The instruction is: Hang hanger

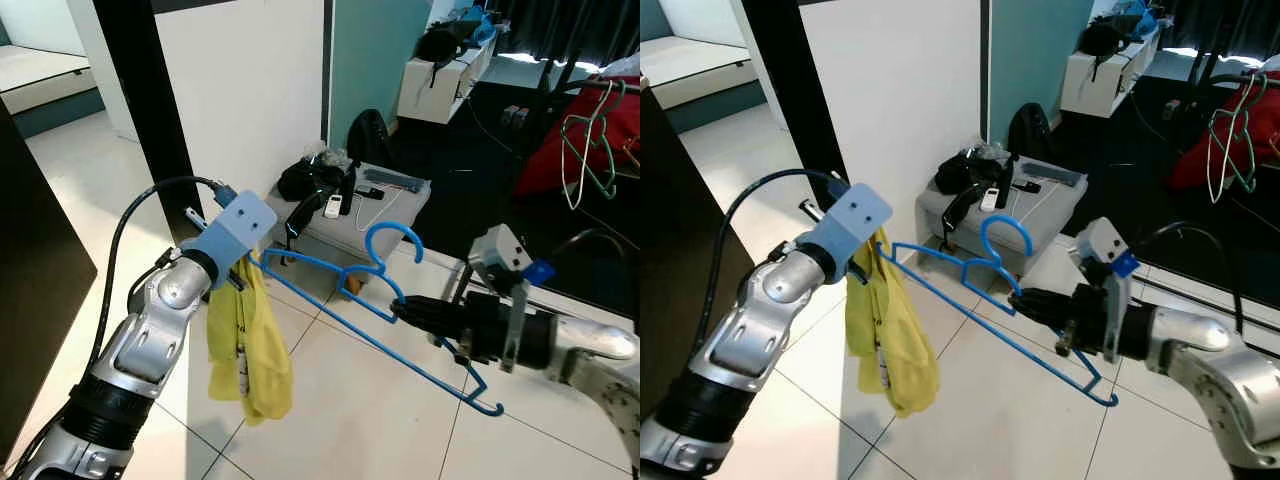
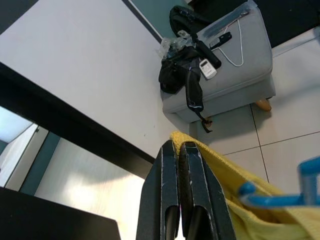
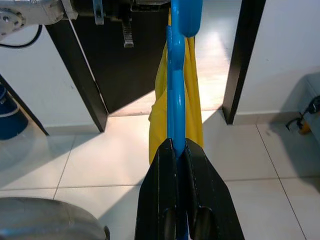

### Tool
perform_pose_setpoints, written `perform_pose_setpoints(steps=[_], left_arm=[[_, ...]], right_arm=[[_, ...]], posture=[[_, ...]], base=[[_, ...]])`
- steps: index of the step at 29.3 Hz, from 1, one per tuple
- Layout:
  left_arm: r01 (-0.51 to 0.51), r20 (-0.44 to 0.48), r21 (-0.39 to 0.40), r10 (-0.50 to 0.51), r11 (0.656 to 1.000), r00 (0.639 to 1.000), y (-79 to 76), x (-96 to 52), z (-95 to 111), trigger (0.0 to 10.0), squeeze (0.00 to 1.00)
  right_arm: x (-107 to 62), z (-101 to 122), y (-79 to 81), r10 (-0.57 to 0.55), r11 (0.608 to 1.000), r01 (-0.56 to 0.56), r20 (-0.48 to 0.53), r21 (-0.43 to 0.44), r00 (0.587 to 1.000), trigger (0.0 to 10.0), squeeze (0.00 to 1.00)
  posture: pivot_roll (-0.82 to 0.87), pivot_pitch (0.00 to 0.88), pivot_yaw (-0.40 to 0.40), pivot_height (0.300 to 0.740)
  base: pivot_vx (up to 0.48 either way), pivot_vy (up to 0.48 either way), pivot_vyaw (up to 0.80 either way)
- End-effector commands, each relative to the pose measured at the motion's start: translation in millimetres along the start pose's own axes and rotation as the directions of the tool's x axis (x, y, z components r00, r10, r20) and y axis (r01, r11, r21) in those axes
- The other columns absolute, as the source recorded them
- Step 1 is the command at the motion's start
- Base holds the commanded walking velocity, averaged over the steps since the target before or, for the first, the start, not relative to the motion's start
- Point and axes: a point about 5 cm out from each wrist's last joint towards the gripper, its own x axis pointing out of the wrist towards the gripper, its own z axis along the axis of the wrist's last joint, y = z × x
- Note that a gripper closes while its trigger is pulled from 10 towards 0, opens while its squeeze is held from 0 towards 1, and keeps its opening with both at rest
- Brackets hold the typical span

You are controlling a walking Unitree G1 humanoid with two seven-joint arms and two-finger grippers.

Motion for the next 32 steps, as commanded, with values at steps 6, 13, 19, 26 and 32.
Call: perform_pose_setpoints(steps=[6,13,19,26,32], left_arm=[[-0.009,-0.002,0.030,0.009,0.999,1.000,2.3,-2.3,-0.7,10.0,0.00],[0.000,0.008,0.020,0.000,1.000,1.000,-1.5,-2.0,2.7,10.0,0.00],[0.010,0.016,0.012,-0.010,1.000,1.000,-6.6,-1.7,6.0,10.0,0.00],[0.008,0.017,0.006,-0.008,1.000,1.000,-6.9,-2.3,6.7,10.0,0.00],[0.010,0.020,0.001,-0.010,1.000,1.000,-8.6,-2.1,7.9,10.0,0.00]], right_arm=[[-24.5,-0.4,-0.3,0.019,1.000,-0.021,-0.085,-0.017,0.996,10.0,0.00],[-21.8,6.0,0.9,0.009,0.999,-0.012,-0.063,-0.042,0.998,10.0,0.00],[-15.8,6.1,-0.6,0.007,1.000,-0.008,-0.053,-0.024,0.999,10.0,0.00],[-15.1,7.7,-3.8,-0.010,1.000,0.009,-0.045,-0.023,0.999,10.0,0.00],[-10.9,9.2,-2.0,0.000,1.000,-0.001,-0.032,-0.015,0.999,10.0,0.00]], posture=[[-0.10,0.000,0.036,0.740],[-0.10,0.000,0.041,0.740],[-0.10,0.000,0.038,0.740],[-0.10,0.000,0.034,0.740],[-0.10,0.000,0.032,0.740]], base=[[0.000,0.000,0.00],[0.000,0.000,0.00],[0.000,0.000,0.00],[0.000,0.000,0.00],[0.000,0.000,0.00]])
